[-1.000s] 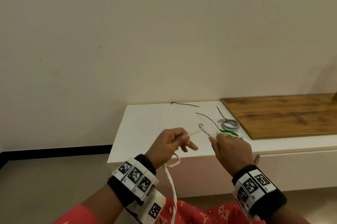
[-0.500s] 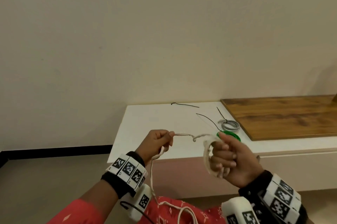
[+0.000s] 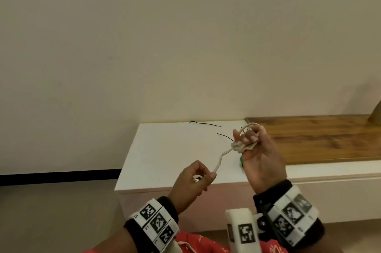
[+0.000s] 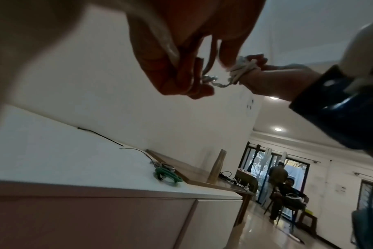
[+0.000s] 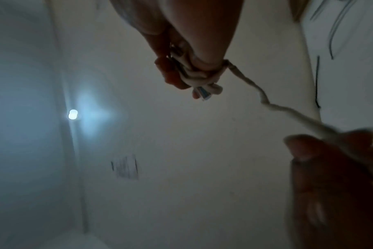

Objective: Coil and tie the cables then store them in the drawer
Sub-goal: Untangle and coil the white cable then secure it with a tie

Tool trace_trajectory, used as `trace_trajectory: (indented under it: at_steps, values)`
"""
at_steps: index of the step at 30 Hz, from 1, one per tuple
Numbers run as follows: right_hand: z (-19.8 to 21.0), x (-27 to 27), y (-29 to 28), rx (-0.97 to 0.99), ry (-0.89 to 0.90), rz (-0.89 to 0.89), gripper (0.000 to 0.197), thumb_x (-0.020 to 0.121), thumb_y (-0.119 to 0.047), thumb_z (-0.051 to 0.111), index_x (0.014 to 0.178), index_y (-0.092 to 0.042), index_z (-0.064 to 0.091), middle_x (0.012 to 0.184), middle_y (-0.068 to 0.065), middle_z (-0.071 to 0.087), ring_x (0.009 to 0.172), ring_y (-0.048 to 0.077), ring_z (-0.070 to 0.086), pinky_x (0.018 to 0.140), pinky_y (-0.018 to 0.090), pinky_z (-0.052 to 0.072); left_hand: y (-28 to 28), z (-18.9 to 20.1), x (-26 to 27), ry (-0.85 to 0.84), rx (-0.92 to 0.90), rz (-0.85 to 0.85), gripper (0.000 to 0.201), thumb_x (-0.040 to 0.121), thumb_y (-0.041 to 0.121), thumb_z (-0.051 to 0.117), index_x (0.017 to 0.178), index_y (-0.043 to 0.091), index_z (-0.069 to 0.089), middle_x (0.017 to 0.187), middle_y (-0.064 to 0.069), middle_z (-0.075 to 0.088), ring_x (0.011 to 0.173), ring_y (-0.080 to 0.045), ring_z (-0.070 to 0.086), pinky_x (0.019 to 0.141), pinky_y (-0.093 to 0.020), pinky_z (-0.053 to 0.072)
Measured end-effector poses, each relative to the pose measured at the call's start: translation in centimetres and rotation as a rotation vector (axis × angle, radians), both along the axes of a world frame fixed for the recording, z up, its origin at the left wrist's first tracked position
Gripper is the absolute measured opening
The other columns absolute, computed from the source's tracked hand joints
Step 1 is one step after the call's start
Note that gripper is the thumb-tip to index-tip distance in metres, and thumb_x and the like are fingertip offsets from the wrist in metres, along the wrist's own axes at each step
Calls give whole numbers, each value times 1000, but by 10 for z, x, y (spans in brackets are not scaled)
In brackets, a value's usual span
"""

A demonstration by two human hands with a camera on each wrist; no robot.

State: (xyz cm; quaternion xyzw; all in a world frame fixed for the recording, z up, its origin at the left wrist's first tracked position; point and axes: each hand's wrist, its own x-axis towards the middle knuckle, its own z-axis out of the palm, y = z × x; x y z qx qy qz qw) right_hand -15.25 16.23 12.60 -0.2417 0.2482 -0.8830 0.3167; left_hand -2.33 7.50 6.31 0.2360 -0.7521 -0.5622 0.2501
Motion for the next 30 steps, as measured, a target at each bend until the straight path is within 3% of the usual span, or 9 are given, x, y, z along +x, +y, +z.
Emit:
trace_trajectory:
  at_steps: [4, 7, 10, 13, 16, 19, 21, 25, 30]
  values:
    - [-21, 11, -12, 174, 506, -300, 20, 94, -29, 40, 83, -15, 50, 56, -10, 49, 57, 6, 45, 62, 16, 43, 1, -11, -3, 19, 35, 222, 35, 79, 17, 68, 96, 23, 37, 72, -3, 47, 52, -12, 44, 47, -19, 38]
    - [-35, 10, -17, 306, 902, -541, 17, 90, -33, 34, 82, -24, 46, 65, -10, 46, 61, 5, 43, 59, 21, 39, 2, -15, -2, -14, -152, 301, 28, 83, 17, 62, 97, 21, 39, 67, 2, 48, 59, -9, 47, 57, -16, 38]
    - [-42, 5, -18, 387, 994, -640, 16, 88, -35, 30, 80, -30, 42, 69, -7, 46, 64, 6, 44, 60, 26, 39, 7, -16, -2, -58, -426, 201, 5, 90, 24, 53, 92, 21, 50, 53, 8, 45, 50, -4, 47, 49, -13, 31]
    - [-44, 3, -17, 400, 1005, -657, 18, 89, -33, 30, 78, -28, 43, 72, -6, 49, 68, 8, 48, 64, 18, 40, 8, -15, -3, -44, -548, 104, 17, 93, 31, 46, 97, 21, 59, 47, 9, 42, 50, -4, 47, 48, -14, 27]
    - [-45, 4, -16, 459, 1143, -681, 24, 91, -22, 34, 77, -11, 50, 71, -12, 49, 68, -1, 50, 60, 7, 38, 8, -7, -4, 41, -530, 14, 32, 89, 42, 39, 96, 21, 62, 52, 12, 49, 51, -7, 44, 52, -15, 30]
    - [-48, 3, -15, 542, 1288, -667, 24, 90, -19, 35, 81, -5, 53, 71, -5, 57, 61, 7, 55, 55, 18, 44, 8, -4, -3, 55, -559, -45, 30, 91, 40, 38, 94, 23, 61, 57, 18, 54, 54, -8, 46, 54, -13, 32]
    - [-50, 2, -16, 624, 1441, -679, 33, 88, -29, 29, 82, -7, 53, 69, 4, 62, 56, 17, 56, 50, 30, 43, 4, -6, -2, 41, -565, 2, 25, 91, 39, 38, 87, 25, 59, 55, 22, 53, 52, -8, 45, 53, -13, 31]
    - [-48, 3, -15, 799, 1813, -753, 21, 82, -24, 35, 72, -15, 51, 55, -1, 58, 44, 15, 51, 48, 21, 26, -4, -2, -2, 24, -498, 147, 26, 94, 26, 44, 69, 32, 50, 48, 15, 49, 50, -9, 41, 53, -22, 33]
    - [-50, -9, -6, 799, 2026, -833, 35, 80, -45, 37, 59, -20, 50, 42, -5, 52, 35, 10, 47, 45, 18, 20, -25, 13, 2, 86, -279, 360, 32, 94, 16, 45, 64, 22, 52, 47, 4, 37, 39, -5, 36, 42, -13, 28]
